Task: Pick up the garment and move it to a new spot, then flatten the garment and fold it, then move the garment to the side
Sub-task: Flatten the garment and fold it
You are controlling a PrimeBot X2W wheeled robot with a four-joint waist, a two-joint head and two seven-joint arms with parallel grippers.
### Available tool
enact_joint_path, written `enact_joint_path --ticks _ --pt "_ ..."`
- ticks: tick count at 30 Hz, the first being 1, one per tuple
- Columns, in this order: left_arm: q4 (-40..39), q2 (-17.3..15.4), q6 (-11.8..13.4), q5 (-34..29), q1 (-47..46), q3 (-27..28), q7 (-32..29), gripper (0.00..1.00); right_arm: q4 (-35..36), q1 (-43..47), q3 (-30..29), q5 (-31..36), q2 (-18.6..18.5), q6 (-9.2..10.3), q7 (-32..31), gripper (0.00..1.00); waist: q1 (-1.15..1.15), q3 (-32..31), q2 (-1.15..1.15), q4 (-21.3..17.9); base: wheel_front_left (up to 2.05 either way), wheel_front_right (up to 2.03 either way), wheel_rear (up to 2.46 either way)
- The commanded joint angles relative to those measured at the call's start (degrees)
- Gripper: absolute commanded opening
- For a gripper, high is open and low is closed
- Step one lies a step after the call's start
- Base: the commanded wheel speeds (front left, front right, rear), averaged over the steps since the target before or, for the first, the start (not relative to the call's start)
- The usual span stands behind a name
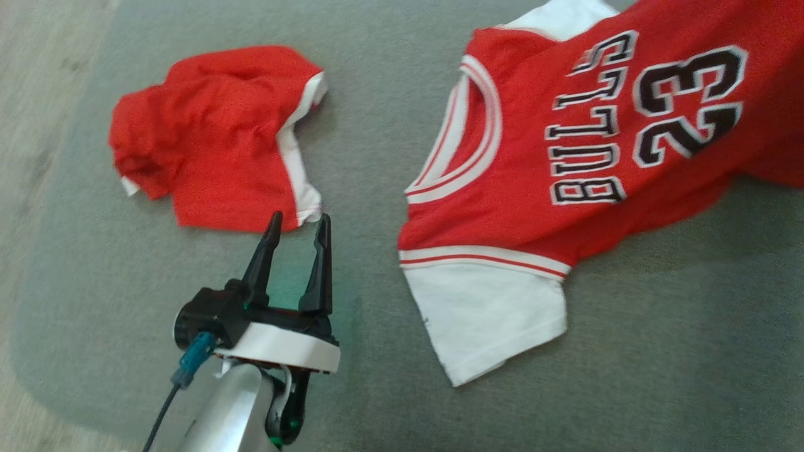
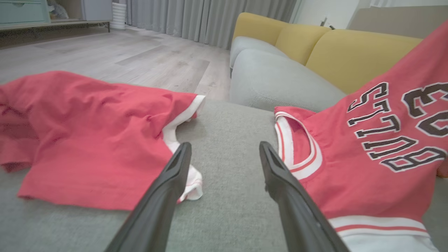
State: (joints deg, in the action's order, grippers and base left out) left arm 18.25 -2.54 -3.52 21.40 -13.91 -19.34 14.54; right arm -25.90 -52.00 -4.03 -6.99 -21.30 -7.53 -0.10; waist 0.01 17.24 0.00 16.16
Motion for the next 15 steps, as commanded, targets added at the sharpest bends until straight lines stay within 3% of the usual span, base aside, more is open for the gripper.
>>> enact_joint_path --ticks 1,5,6,7,11,15 --pt "-1.38 -0.33 0.27 0.45 -1.64 1.19 0.46 1.00 -1.01 -3.90 0.85 1.46 -0.69 0.04 -0.34 0.00 -0.01 1.93 0.00 2.64 0.00 0.00 0.00" --pt "-1.38 -0.33 0.18 1.04 -2.15 0.45 0.46 1.00 -10.40 -11.90 0.99 6.91 -0.89 0.04 0.30 0.00 -0.01 3.14 0.00 4.45 0.00 0.00 0.00" --pt "-1.53 -0.33 0.20 1.19 -2.32 0.35 0.46 1.00 -12.42 -13.61 1.22 9.01 -1.23 0.04 0.68 0.08 -0.01 3.54 0.00 4.69 0.00 0.00 0.00" --pt "-1.72 -0.33 0.24 1.35 -2.55 0.28 0.46 1.00 -14.51 -15.22 1.17 10.80 -1.44 0.04 0.76 1.00 -0.01 4.01 0.00 4.88 0.00 0.00 0.00" --pt "-2.47 -0.33 0.65 1.77 -3.20 0.29 0.46 1.00 -21.18 -19.82 0.56 15.86 -1.39 0.04 1.16 1.00 -0.01 5.60 0.00 4.76 0.00 0.00 0.00" --pt "-2.69 -0.33 1.12 2.32 -3.66 0.45 0.46 1.00 -25.57 -20.37 0.17 16.70 -0.81 0.04 2.99 1.00 -0.01 6.02 0.00 3.57 0.00 0.00 0.00"
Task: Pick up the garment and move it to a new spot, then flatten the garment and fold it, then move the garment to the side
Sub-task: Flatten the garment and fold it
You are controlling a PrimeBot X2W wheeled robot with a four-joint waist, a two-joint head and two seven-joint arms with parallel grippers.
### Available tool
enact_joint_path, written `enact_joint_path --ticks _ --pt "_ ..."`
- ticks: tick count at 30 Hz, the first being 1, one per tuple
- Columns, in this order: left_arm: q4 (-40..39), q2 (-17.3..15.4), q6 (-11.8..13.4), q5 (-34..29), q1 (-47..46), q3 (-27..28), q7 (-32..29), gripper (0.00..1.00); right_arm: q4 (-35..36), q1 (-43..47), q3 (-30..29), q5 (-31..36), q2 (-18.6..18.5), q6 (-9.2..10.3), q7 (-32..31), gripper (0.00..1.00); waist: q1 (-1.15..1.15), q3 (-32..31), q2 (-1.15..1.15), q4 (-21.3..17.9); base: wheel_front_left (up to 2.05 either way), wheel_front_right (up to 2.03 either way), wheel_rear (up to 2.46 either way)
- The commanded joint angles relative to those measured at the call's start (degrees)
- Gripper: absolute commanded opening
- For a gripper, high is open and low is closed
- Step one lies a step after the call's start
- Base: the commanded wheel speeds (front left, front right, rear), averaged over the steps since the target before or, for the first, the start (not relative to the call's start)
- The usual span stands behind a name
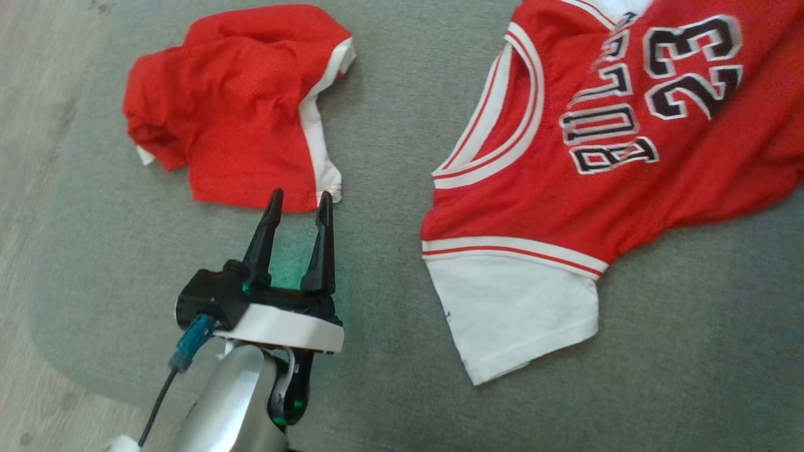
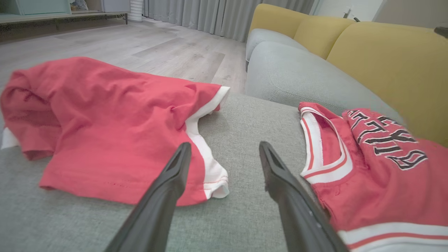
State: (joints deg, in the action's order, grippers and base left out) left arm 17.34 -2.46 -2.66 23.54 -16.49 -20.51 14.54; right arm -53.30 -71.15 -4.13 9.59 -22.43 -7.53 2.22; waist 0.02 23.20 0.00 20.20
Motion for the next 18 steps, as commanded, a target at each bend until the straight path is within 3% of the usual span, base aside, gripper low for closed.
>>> enact_joint_path --ticks 1,10,18 --pt "-1.82 -0.42 0.29 0.24 -1.23 1.63 0.46 1.00 0.98 -0.88 0.19 -0.42 0.51 0.04 1.49 1.00 -0.02 -0.06 0.00 -0.93 0.00 0.00 0.00" --pt "-2.14 -0.42 0.49 -0.82 -1.00 3.77 0.46 1.00 0.83 8.54 2.22 -7.81 3.58 0.04 10.79 1.00 -0.02 -4.59 0.00 -6.34 0.00 0.00 0.00" --pt "-2.63 -0.42 0.31 -2.90 1.52 6.04 0.46 1.00 17.27 27.36 2.13 -16.42 10.80 0.04 12.70 1.00 -0.02 -10.48 0.00 -13.15 0.00 0.00 0.00"
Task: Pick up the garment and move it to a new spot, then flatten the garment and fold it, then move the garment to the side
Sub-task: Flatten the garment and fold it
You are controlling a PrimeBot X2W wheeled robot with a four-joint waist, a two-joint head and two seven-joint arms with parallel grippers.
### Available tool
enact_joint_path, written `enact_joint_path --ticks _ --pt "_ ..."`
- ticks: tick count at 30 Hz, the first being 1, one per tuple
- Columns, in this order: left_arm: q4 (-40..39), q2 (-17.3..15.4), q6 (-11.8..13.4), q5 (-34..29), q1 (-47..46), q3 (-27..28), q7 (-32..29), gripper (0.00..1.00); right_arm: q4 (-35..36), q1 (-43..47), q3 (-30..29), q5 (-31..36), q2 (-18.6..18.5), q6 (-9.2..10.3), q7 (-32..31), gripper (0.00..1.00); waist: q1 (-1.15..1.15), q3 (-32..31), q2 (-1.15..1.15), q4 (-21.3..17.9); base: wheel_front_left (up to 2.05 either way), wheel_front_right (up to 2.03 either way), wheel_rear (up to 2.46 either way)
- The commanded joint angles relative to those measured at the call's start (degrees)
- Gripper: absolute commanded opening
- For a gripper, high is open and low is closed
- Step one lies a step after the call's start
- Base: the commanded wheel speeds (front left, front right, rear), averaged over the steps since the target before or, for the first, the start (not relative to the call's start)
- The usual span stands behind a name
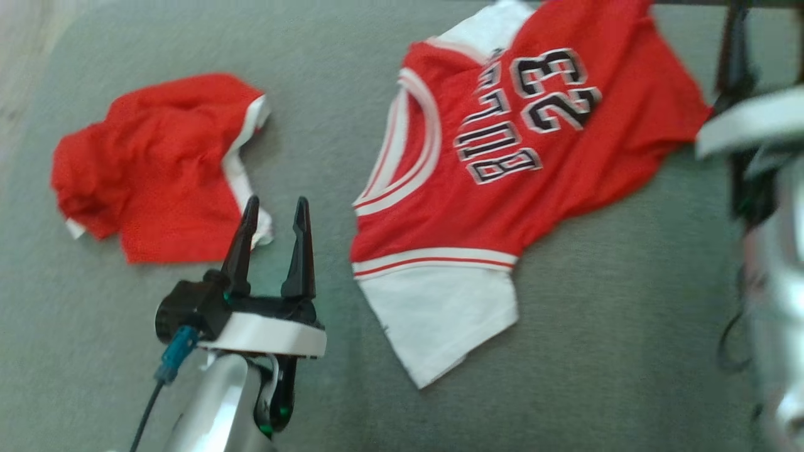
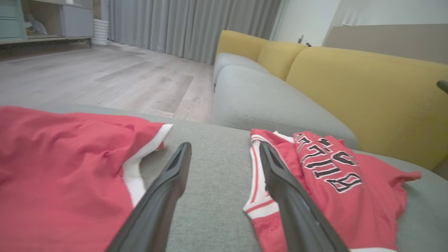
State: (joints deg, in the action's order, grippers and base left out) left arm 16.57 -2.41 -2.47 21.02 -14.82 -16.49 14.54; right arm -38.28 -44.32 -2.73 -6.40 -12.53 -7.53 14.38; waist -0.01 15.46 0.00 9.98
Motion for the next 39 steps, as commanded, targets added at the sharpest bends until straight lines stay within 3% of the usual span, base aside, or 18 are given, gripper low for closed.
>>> enact_joint_path --ticks 1,7,13,19,24,28,35,36,37,38,39 --pt "-1.94 -0.47 0.08 -0.61 0.16 2.18 0.46 1.00 4.82 3.39 0.51 -1.00 2.03 0.04 0.57 1.00 0.01 -3.41 0.00 -3.70 0.00 0.00 0.00" --pt "-2.22 -0.47 0.04 -1.11 1.92 2.08 0.46 1.00 18.68 20.21 -0.97 -1.44 7.85 0.04 0.60 1.00 0.01 -6.14 0.00 -6.82 0.00 0.00 0.00" --pt "-1.66 -0.47 -0.22 -1.77 2.75 1.87 0.46 1.00 25.29 31.53 -0.02 -1.46 9.54 0.04 0.61 1.00 0.01 -7.06 0.00 -8.77 0.00 0.00 0.00" --pt "4.15 -0.99 -1.47 -5.41 -0.44 0.67 0.44 1.00 27.91 33.18 1.73 -4.19 9.63 0.04 0.46 1.00 0.01 -5.35 0.00 -11.00 0.00 0.00 0.00" --pt "14.95 -3.03 1.01 -7.58 -6.73 0.55 -6.33 1.00 28.11 33.12 3.09 -5.00 9.64 0.04 0.40 1.00 0.01 -3.67 0.00 -13.65 0.00 0.00 0.00" --pt "20.87 -4.60 2.47 -8.24 -10.31 1.16 -8.38 1.00 27.71 33.38 3.68 -5.70 9.64 0.04 0.45 1.00 0.01 -2.87 0.00 -15.37 0.00 0.00 0.00" --pt "28.45 -5.58 -0.23 -7.48 -13.34 0.06 -12.67 1.00 27.47 33.50 3.54 -5.92 9.65 0.04 0.55 1.00 0.01 -2.16 0.00 -16.76 0.00 0.00 0.00" --pt "29.16 -5.61 -0.59 -7.37 -13.58 -0.17 -13.31 0.95 27.44 33.41 3.54 -5.92 9.65 0.04 0.56 1.00 0.01 -2.12 0.00 -16.88 0.00 0.00 0.00" --pt "29.53 -5.68 -0.88 -7.31 -13.86 -0.36 -13.46 0.39 27.43 33.31 3.58 -5.95 9.65 0.04 0.56 1.00 0.01 -2.08 0.00 -16.99 0.00 0.00 0.00" --pt "29.75 -5.79 -1.10 -7.18 -14.21 -0.40 -13.33 0.03 27.42 33.20 3.70 -5.98 9.65 0.04 0.57 1.00 0.01 -2.01 0.00 -17.11 0.00 0.00 0.00" --pt "29.90 -5.93 -1.28 -7.08 -14.56 -0.42 -13.02 0.00 27.40 33.10 3.88 -6.00 9.65 0.04 0.58 1.00 0.01 -1.94 0.00 -17.24 0.00 0.00 0.00"
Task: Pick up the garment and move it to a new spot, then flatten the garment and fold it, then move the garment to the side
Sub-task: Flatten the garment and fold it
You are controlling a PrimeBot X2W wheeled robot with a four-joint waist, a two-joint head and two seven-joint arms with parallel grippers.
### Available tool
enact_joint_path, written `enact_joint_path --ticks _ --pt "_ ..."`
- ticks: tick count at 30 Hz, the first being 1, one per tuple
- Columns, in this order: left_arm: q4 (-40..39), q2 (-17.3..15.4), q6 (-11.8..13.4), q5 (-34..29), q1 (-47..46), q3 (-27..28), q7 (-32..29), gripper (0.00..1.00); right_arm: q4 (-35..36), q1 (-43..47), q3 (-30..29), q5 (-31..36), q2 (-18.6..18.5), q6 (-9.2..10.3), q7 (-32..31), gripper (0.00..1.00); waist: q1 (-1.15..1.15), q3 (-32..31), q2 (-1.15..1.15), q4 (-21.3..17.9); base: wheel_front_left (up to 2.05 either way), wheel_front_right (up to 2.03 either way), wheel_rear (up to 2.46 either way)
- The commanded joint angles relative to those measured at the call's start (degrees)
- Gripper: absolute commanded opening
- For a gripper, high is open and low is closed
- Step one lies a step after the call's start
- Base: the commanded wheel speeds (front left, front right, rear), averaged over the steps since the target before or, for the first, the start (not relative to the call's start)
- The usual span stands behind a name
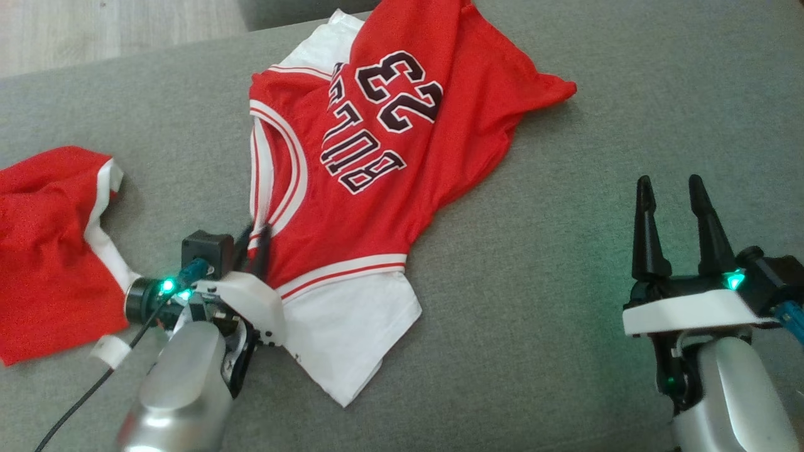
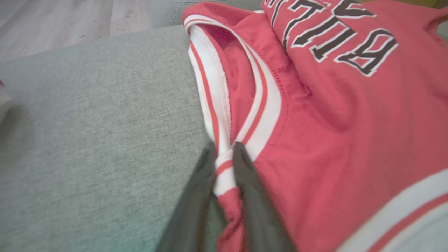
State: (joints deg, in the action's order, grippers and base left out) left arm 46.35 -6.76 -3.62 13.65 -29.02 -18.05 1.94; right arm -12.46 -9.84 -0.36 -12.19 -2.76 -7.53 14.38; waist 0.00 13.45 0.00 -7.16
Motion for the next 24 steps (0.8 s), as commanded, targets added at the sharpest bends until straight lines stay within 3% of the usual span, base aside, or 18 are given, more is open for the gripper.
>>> enact_joint_path --ticks 1,14,24 --pt "0.23 -1.73 -0.23 0.34 -0.72 1.13 -0.04 0.00 1.53 -1.49 1.75 -0.23 -0.12 0.04 0.58 1.00 0.00 0.14 0.00 -0.27 0.00 0.00 0.00" --pt "-0.57 -5.94 1.16 0.12 -11.71 3.09 6.47 0.00 1.56 -3.37 5.40 -1.09 -0.12 0.04 0.61 1.00 0.00 3.15 0.00 -3.58 0.00 0.00 0.00" --pt "2.84 -10.38 -0.06 -1.02 -25.95 3.03 6.39 0.00 1.99 -5.70 8.06 -2.88 -0.12 0.04 0.62 1.00 0.00 6.92 0.00 -5.87 0.00 0.00 0.00"
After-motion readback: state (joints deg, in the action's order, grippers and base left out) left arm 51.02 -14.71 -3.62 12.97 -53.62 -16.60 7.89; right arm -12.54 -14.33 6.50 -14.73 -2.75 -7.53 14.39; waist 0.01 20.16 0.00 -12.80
